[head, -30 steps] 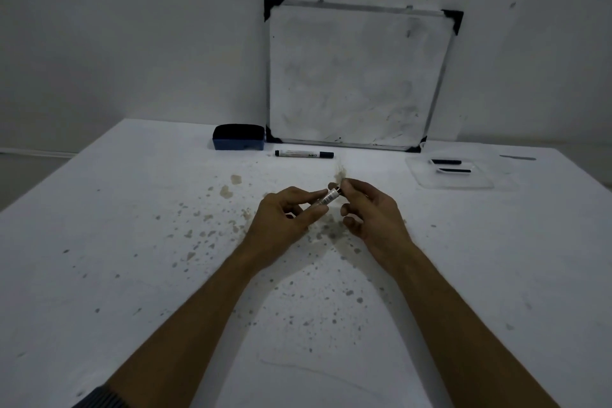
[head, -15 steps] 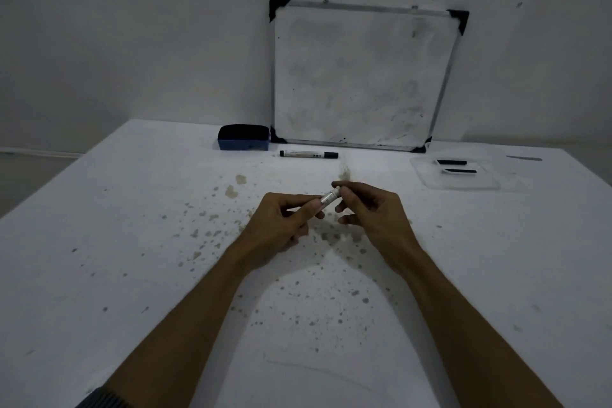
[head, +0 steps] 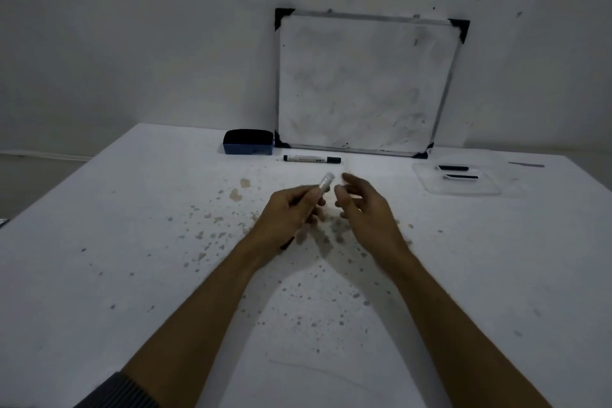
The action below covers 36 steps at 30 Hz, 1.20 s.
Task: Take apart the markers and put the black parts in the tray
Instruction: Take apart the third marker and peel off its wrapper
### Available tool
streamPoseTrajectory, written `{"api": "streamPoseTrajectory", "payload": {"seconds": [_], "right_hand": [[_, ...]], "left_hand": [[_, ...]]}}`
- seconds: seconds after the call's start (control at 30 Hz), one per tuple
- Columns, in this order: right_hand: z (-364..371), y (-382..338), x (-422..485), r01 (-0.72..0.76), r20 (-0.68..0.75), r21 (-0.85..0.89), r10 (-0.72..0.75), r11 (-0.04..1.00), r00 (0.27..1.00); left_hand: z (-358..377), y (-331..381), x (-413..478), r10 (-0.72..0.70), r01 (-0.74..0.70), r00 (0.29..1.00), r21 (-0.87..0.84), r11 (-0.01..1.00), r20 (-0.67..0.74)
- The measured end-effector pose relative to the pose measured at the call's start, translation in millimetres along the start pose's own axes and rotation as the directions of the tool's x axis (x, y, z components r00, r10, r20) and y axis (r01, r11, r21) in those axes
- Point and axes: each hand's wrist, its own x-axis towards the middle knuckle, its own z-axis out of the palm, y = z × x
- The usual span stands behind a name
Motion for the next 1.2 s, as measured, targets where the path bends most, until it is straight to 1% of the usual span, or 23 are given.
{"api": "streamPoseTrajectory", "payload": {"seconds": [0.07,0.1,0.13,0.2,0.27,0.4,0.47,0.5,0.57,0.6,0.63,0.67,0.7,0.73,0.77,0.8,0.83,0.87,0.9,0.93,1.03,1.07,1.2], "right_hand": [[12.8,-6.7,-4.2,0.011,-0.114,-0.062,-0.018,0.998,0.993],[17.1,-9.5,-7.1,0.04,-0.129,-0.072,-0.049,0.997,0.99],[20.1,-11.4,-10.4,0.068,-0.118,-0.081,-0.077,0.994,0.99],[23.9,-11.5,-15.5,0.105,-0.079,-0.119,-0.115,0.987,0.99],[27.1,-9.2,-16.5,0.127,-0.062,-0.202,-0.142,0.971,0.988],[25.2,-3.6,-13.5,0.184,-0.063,-0.339,-0.217,0.922,0.974],[20.8,-4.4,-12.3,0.225,-0.009,-0.435,-0.254,0.872,0.967],[19.1,-6.0,-10.1,0.241,0.035,-0.479,-0.256,0.844,0.966],[15.5,-9.0,-0.4,0.246,0.099,-0.512,-0.228,0.823,0.969],[13.5,-8.4,8.1,0.24,0.117,-0.516,-0.21,0.822,0.971],[11.3,-6.7,18.5,0.233,0.12,-0.533,-0.2,0.814,0.972],[9.3,-1.5,31.7,0.234,0.104,-0.563,-0.213,0.793,0.972],[7.3,2.9,44.8,0.231,0.086,-0.617,-0.227,0.753,0.97],[6.3,8.4,58.0,0.226,0.07,-0.677,-0.244,0.701,0.967],[6.8,11.6,69.4,0.211,0.058,-0.735,-0.25,0.645,0.966],[8.0,16.5,81.2,0.21,0.051,-0.778,-0.273,0.592,0.961],[10.4,19.1,91.0,0.21,0.052,-0.806,-0.287,0.553,0.957],[14.1,24.0,100.9,0.223,0.055,-0.822,-0.316,0.524,0.947],[18.4,27.0,108.9,0.234,0.064,-0.829,-0.33,0.507,0.942],[22.9,32.8,118.1,0.257,0.074,-0.836,-0.363,0.485,0.929],[36.3,40.2,136.4,0.291,0.095,-0.834,-0.398,0.469,0.913],[39.7,43.1,142.4,0.313,0.11,-0.839,-0.426,0.444,0.898],[51.0,46.4,152.0,0.345,0.155,-0.855,-0.444,0.388,0.882]], "left_hand": [[4.8,6.0,6.4,-0.05,0.034,0.996,-0.224,0.974,-0.068],[5.0,7.4,7.6,-0.077,0.046,0.994,-0.332,0.942,-0.08],[3.7,8.4,6.8,-0.09,0.048,0.992,-0.414,0.909,-0.083],[-2.3,6.6,3.7,-0.102,0.049,0.992,-0.518,0.854,-0.075],[-7.3,3.6,1.4,-0.11,0.055,0.992,-0.549,0.834,-0.067],[-6.8,0.7,4.0,-0.092,0.059,0.995,-0.55,0.833,-0.033],[-6.6,-1.0,5.4,-0.095,0.068,0.995,-0.549,0.833,-0.02],[-7.5,-2.2,6.2,-0.103,0.081,0.995,-0.55,0.832,-0.009],[-9.9,-1.4,9.3,-0.121,0.12,0.992,-0.528,0.841,0.033],[-11.7,1.0,12.6,-0.131,0.139,0.99,-0.481,0.866,0.05],[-14.2,5.2,17.6,-0.146,0.15,0.989,-0.368,0.918,0.037],[-18.5,9.4,23.5,-0.153,0.149,0.988,-0.168,0.974,-0.011],[-25.2,10.2,31.4,-0.134,0.143,0.987,0.112,0.983,-0.084],[-34.0,6.7,38.9,-0.077,0.136,0.984,0.4,0.907,-0.161],[-43.7,0.6,43.8,0.004,0.129,0.978,0.625,0.77,-0.207],[-53.1,-7.3,45.7,0.068,0.122,0.974,0.76,0.638,-0.214],[-61.6,-17.7,46.4,0.092,0.123,0.975,0.829,0.546,-0.204],[-67.6,-28.0,45.8,0.101,0.116,0.977,0.864,0.489,-0.188],[-72.0,-38.6,46.0,0.105,0.11,0.979,0.882,0.458,-0.177],[-74.1,-46.1,46.5,0.114,0.101,0.979,0.892,0.44,-0.167],[-74.2,-52.2,50.3,0.129,0.09,0.979,0.901,0.424,-0.158],[-74.5,-52.6,51.0,0.133,0.084,0.979,0.903,0.422,-0.154],[-75.7,-53.6,50.6,0.132,0.084,0.98,0.909,0.409,-0.15]]}}
